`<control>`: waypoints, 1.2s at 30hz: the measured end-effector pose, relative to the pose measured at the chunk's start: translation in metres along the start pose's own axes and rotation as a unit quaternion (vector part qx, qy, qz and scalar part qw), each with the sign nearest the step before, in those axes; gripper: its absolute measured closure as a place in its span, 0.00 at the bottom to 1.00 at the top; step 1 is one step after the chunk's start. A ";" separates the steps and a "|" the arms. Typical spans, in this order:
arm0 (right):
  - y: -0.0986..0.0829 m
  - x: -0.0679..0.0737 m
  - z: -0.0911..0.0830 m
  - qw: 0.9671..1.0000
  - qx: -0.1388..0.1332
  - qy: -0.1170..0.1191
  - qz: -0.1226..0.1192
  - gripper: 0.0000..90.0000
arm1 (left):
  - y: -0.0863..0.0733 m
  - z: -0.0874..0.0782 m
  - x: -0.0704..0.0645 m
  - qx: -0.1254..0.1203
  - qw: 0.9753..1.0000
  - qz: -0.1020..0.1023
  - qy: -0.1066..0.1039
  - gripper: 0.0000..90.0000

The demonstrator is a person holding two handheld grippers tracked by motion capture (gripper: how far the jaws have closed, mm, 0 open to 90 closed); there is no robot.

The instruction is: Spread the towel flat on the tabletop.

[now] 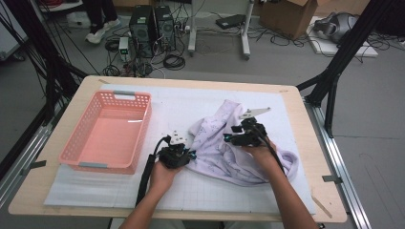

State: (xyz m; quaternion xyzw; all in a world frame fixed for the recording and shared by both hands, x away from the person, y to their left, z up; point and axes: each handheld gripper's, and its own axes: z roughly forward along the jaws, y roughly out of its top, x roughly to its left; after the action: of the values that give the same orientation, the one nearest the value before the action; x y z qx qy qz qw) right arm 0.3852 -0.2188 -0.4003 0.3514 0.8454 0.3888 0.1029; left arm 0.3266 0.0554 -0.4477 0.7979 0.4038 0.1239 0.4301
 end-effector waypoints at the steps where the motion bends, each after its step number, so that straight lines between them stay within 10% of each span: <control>1: 0.000 0.001 0.007 1.000 0.011 0.004 0.000 0.52 | 0.002 -0.001 0.001 -0.005 1.000 -0.002 0.006 0.91; 7: -0.007 0.014 0.040 0.996 0.080 -0.018 -0.035 0.55 | 0.008 -0.008 0.014 -0.029 0.999 -0.027 0.022 0.92; 14: -0.009 0.002 0.027 0.996 0.079 -0.039 -0.029 0.90 | 0.009 -0.010 0.019 -0.024 0.999 -0.031 0.031 0.92; 20: -0.020 -0.036 -0.002 0.993 0.050 -0.106 0.030 0.92 | 0.007 -0.012 0.026 -0.025 0.998 -0.036 0.049 0.93; 29: -0.042 -0.086 -0.049 0.971 -0.039 -0.195 0.134 0.92 | 0.007 -0.010 0.025 -0.035 0.998 -0.035 0.040 0.92; 36: -0.040 -0.082 -0.053 0.974 -0.053 -0.185 0.119 0.92 | 0.006 -0.012 0.026 -0.035 0.998 -0.030 0.039 0.92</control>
State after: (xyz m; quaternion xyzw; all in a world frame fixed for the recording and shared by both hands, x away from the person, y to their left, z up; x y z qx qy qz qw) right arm 0.4010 -0.3228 -0.4017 0.5097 0.7419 0.3706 0.2289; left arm 0.3403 0.0803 -0.4397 0.7645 0.4396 0.1561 0.4449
